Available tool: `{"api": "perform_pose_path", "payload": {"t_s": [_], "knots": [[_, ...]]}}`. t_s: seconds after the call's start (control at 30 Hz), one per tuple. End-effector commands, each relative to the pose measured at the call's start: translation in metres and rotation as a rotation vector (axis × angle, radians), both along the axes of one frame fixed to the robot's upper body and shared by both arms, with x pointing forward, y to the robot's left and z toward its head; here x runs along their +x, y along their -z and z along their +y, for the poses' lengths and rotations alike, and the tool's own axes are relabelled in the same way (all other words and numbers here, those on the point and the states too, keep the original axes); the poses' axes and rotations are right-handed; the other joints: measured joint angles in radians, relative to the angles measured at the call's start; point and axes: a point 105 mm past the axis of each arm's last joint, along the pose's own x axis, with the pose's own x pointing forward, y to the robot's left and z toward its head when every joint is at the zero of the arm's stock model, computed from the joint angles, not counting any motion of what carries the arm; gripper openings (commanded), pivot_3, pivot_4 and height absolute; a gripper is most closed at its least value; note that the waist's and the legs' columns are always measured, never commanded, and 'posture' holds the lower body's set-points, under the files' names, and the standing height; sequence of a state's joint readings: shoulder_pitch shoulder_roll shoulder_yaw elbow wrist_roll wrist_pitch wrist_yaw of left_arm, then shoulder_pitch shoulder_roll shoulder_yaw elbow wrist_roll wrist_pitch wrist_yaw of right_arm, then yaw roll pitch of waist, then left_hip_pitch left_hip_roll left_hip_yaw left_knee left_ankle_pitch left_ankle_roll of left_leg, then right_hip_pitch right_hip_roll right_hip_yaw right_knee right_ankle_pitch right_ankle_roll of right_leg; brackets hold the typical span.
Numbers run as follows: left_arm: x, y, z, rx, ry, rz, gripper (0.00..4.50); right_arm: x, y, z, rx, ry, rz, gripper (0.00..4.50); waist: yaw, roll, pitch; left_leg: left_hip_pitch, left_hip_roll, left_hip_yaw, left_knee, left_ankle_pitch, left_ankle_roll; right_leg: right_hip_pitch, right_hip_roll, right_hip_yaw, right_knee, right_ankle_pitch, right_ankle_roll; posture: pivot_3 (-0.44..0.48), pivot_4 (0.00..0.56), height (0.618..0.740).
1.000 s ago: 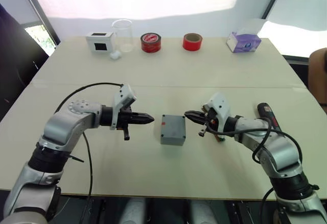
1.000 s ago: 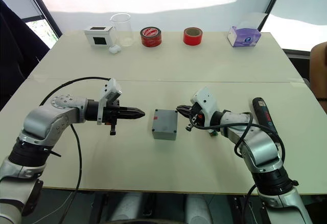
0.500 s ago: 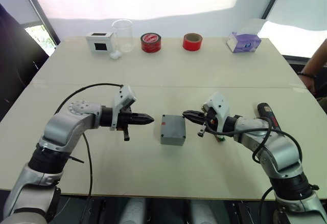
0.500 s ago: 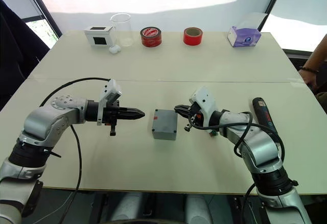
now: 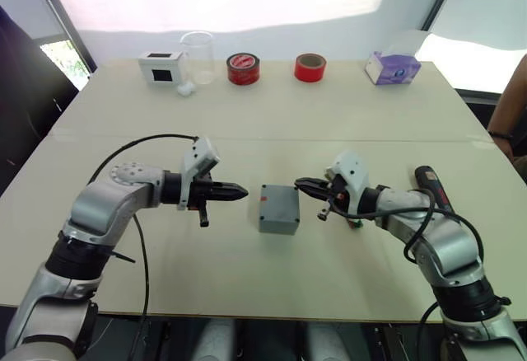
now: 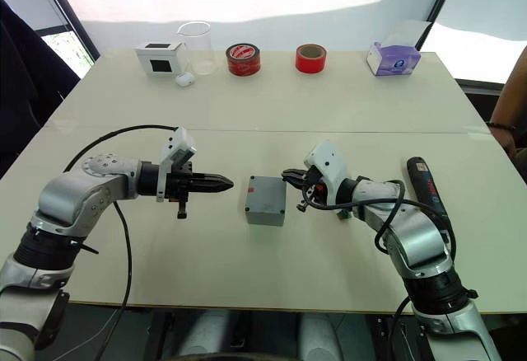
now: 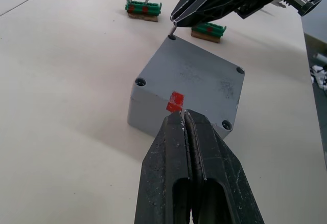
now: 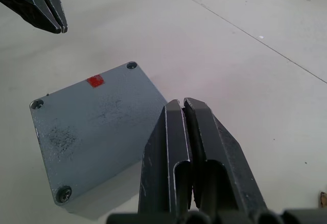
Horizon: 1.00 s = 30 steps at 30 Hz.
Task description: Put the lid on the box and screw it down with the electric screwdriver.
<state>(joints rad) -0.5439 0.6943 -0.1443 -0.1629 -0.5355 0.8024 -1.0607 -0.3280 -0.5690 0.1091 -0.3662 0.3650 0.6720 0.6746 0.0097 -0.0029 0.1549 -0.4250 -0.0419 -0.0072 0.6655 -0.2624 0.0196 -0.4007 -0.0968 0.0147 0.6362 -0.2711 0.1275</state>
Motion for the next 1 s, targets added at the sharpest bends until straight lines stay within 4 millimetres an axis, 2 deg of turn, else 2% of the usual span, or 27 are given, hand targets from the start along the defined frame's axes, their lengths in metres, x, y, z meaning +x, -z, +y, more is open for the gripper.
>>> {"api": "perform_pose_path", "payload": {"t_s": [0.03,0.43,0.53,0.57,0.6,0.73,0.77,0.93,1.0], "knots": [[-0.002,-0.008,-0.001,-0.008,0.009,-0.04,0.0,-0.001,-0.001,0.003,-0.003,-0.011,-0.004,0.02,0.0,0.0,0.0,0.0,0.0,0.0,0.0,0.0,0.0,0.0,0.0,0.0,0.0,0.0,0.0,0.0,0.15,0.74],[-0.002,-0.008,-0.002,-0.007,0.01,-0.043,0.0,0.0,0.001,0.003,-0.002,-0.004,0.005,0.02,0.0,0.0,0.0,0.0,0.0,0.0,0.0,0.0,0.0,0.0,0.0,0.0,0.0,0.0,0.0,0.0,0.15,0.74],[-0.002,-0.008,-0.002,-0.008,0.009,-0.044,0.0,0.001,0.002,0.002,-0.001,0.003,0.008,0.78,0.0,0.0,0.0,0.0,0.0,0.0,0.0,0.0,0.0,0.0,0.0,0.0,0.0,0.0,0.0,0.0,0.15,0.74],[-0.002,-0.008,-0.002,-0.007,0.009,-0.044,0.0,0.0,0.002,0.001,-0.001,0.001,0.011,1.18,0.0,0.0,0.0,0.0,0.0,0.0,0.0,0.0,0.0,0.0,0.0,0.0,0.0,0.0,0.0,0.0,0.15,0.74],[-0.002,-0.009,-0.002,-0.008,0.01,-0.045,0.0,0.001,0.002,0.001,-0.001,0.004,0.01,1.76,0.0,0.0,0.0,0.0,0.0,0.0,0.0,0.0,0.0,0.0,0.0,0.0,0.0,0.0,0.0,0.0,0.15,0.74],[0.0,-0.011,-0.003,-0.02,0.0,-0.052,0.0,0.01,-0.003,-0.006,0.01,0.074,-0.01,3.26,0.0,0.0,0.0,0.0,0.0,0.0,0.0,0.0,0.0,0.0,0.0,0.0,0.0,0.0,0.0,0.0,0.15,0.74],[0.001,-0.012,-0.003,-0.016,-0.01,-0.065,0.0,0.013,-0.006,-0.01,0.023,0.117,-0.01,3.49,0.0,0.0,0.0,0.0,0.0,0.0,0.0,0.0,0.0,0.0,0.0,0.0,0.0,0.0,0.0,0.0,0.15,0.74],[0.023,-0.022,-0.006,-0.004,-0.167,-0.234,0.0,0.014,-0.02,-0.023,0.093,0.191,0.069,3.49,0.003,0.0,0.0,0.0,0.0,0.0,0.0,0.0,0.0,0.0,0.0,0.0,0.0,0.0,0.0,0.0,0.15,0.74],[0.024,-0.032,-0.014,-0.042,-0.162,-0.272,0.0,0.016,-0.035,-0.035,0.133,0.234,0.061,3.49,0.003,0.0,0.0,0.0,0.0,0.0,0.0,0.0,0.0,0.0,0.0,0.0,0.0,0.0,0.0,0.0,0.15,0.74]]}}
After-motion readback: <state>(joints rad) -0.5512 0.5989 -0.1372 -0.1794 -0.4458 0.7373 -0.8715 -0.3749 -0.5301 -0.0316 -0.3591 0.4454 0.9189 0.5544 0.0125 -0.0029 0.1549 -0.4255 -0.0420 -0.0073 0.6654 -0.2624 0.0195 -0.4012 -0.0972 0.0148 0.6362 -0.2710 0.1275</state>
